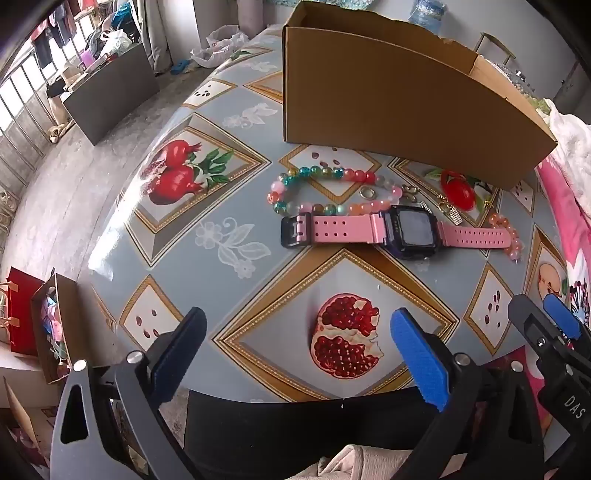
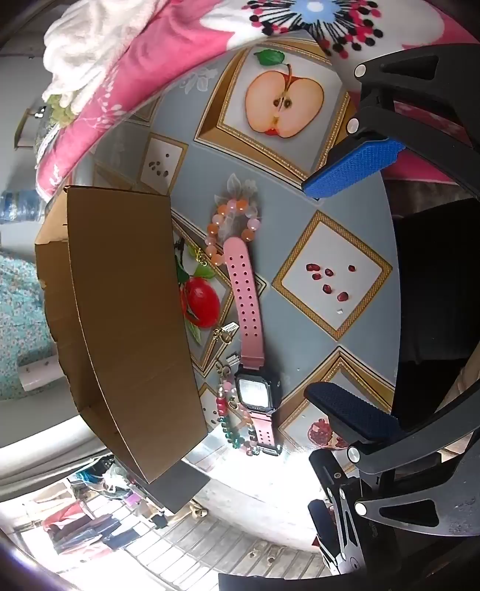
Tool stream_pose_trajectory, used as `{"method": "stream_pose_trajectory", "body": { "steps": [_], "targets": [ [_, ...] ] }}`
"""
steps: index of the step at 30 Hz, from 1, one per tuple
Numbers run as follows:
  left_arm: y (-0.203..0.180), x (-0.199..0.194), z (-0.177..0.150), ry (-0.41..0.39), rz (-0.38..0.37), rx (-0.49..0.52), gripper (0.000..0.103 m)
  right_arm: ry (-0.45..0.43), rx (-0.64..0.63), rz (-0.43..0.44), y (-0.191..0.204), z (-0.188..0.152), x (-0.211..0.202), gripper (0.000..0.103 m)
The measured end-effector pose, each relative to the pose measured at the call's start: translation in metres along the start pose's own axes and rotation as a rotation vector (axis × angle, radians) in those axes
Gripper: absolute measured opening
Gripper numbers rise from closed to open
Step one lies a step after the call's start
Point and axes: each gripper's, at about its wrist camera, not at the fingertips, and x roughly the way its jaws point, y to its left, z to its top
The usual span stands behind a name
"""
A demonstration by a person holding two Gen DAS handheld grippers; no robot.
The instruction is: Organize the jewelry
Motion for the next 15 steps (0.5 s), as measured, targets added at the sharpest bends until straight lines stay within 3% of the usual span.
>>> {"method": "stream_pose_trajectory", "body": {
  "steps": [15],
  "targets": [
    [-0.0023, -0.0070, -0.0009, -0.010, 0.008, 0.004, 0.098, -0.001, 0.000, 0.001, -0.0015, -0.0015, 0.0003, 0.096]
  ]
}}
